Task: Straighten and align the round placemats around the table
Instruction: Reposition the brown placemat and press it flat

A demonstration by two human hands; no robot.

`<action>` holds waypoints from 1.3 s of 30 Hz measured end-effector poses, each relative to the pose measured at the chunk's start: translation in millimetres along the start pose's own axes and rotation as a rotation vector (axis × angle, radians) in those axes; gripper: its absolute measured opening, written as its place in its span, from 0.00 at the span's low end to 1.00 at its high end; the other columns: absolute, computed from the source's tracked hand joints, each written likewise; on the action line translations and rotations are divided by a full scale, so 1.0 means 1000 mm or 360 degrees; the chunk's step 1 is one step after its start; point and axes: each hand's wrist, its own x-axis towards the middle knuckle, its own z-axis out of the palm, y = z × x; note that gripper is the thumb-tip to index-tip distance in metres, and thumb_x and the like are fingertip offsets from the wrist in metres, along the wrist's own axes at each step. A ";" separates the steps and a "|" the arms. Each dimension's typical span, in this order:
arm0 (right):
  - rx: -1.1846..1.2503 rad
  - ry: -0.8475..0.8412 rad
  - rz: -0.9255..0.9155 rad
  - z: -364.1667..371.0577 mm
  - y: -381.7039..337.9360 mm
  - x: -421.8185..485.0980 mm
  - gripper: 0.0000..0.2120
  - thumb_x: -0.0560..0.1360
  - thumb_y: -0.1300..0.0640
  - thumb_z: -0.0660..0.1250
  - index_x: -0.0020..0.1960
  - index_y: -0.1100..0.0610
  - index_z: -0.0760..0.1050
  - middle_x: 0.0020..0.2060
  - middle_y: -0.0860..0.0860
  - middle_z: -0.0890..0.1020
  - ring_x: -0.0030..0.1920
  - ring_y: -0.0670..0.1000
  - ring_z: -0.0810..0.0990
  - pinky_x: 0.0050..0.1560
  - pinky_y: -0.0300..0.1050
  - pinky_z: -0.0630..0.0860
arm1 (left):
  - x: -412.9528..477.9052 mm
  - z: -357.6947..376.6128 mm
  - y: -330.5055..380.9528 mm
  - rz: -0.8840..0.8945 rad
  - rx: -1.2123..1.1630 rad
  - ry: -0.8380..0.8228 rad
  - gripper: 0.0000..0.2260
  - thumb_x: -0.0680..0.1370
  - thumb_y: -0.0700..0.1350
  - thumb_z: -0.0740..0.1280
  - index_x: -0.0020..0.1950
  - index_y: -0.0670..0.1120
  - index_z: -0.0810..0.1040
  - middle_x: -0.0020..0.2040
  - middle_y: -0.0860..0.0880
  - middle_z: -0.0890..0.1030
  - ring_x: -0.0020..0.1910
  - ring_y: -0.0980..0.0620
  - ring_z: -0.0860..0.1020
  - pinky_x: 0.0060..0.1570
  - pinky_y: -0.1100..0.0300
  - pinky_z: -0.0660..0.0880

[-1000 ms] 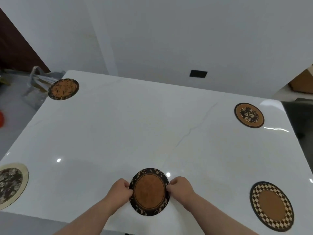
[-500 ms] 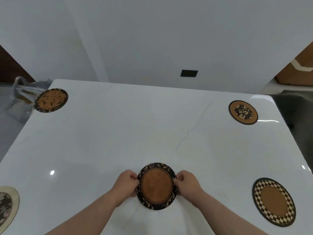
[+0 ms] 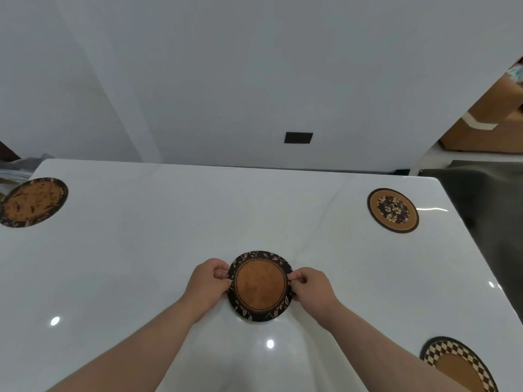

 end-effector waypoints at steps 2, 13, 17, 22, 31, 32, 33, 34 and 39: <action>0.0023 0.0019 -0.0007 -0.005 -0.009 0.017 0.11 0.73 0.69 0.61 0.44 0.57 0.80 0.35 0.52 0.81 0.35 0.51 0.79 0.48 0.56 0.82 | 0.018 0.003 0.011 0.0071 0.0034 0.0059 0.12 0.71 0.30 0.68 0.46 0.46 0.79 0.41 0.45 0.81 0.42 0.49 0.79 0.44 0.57 0.78; -0.0274 0.0180 -0.0251 -0.023 -0.037 0.112 0.09 0.74 0.65 0.66 0.48 0.52 0.73 0.35 0.47 0.75 0.36 0.44 0.73 0.36 0.30 0.68 | 0.110 0.026 0.048 0.0454 0.0630 0.0021 0.16 0.74 0.35 0.66 0.58 0.48 0.81 0.46 0.54 0.81 0.43 0.60 0.77 0.47 0.68 0.70; -0.0582 0.0137 -0.0418 -0.023 -0.034 0.136 0.10 0.74 0.63 0.63 0.55 0.54 0.74 0.41 0.49 0.80 0.43 0.51 0.77 0.44 0.43 0.74 | 0.127 0.029 0.040 0.0666 0.0929 -0.0072 0.15 0.76 0.36 0.65 0.60 0.48 0.80 0.45 0.53 0.75 0.45 0.58 0.73 0.45 0.70 0.67; -0.0999 0.0219 -0.0734 -0.034 -0.016 0.142 0.33 0.73 0.39 0.64 0.72 0.56 0.64 0.69 0.51 0.70 0.71 0.53 0.64 0.73 0.49 0.59 | 0.136 0.021 0.013 0.0900 0.1296 0.0102 0.34 0.73 0.60 0.65 0.74 0.45 0.64 0.70 0.51 0.69 0.70 0.51 0.65 0.73 0.53 0.55; -0.1530 0.0084 -0.0936 -0.040 0.009 0.142 0.52 0.66 0.22 0.53 0.78 0.55 0.52 0.78 0.56 0.51 0.78 0.55 0.42 0.74 0.53 0.38 | 0.132 0.023 0.003 0.0834 0.1705 0.0100 0.49 0.63 0.76 0.60 0.75 0.47 0.64 0.75 0.44 0.64 0.75 0.48 0.59 0.73 0.51 0.45; -0.1517 0.0087 -0.0938 -0.039 0.007 0.143 0.52 0.65 0.21 0.54 0.78 0.54 0.54 0.78 0.56 0.53 0.78 0.56 0.45 0.74 0.54 0.39 | 0.132 0.023 0.004 0.0827 0.1700 0.0105 0.49 0.62 0.77 0.60 0.74 0.47 0.65 0.75 0.44 0.65 0.74 0.47 0.60 0.73 0.51 0.46; -0.1510 0.0081 -0.0931 -0.038 0.006 0.144 0.52 0.65 0.21 0.54 0.78 0.54 0.55 0.78 0.57 0.54 0.78 0.58 0.47 0.75 0.55 0.39 | 0.133 0.023 0.006 0.0813 0.1708 0.0108 0.48 0.62 0.77 0.60 0.74 0.48 0.66 0.74 0.44 0.67 0.73 0.47 0.62 0.72 0.50 0.47; -0.1503 0.0082 -0.0925 -0.037 0.005 0.145 0.52 0.64 0.21 0.55 0.77 0.53 0.56 0.77 0.58 0.55 0.78 0.59 0.49 0.76 0.55 0.40 | 0.133 0.024 0.008 0.0800 0.1726 0.0124 0.48 0.61 0.77 0.60 0.73 0.48 0.68 0.73 0.44 0.68 0.72 0.46 0.65 0.71 0.50 0.49; -0.1480 0.0135 -0.0924 -0.036 0.004 0.150 0.50 0.63 0.21 0.57 0.74 0.53 0.60 0.74 0.59 0.64 0.74 0.61 0.58 0.76 0.56 0.46 | 0.142 0.023 0.019 0.0791 0.1695 0.0203 0.47 0.57 0.78 0.62 0.68 0.50 0.73 0.68 0.47 0.74 0.66 0.46 0.70 0.63 0.52 0.55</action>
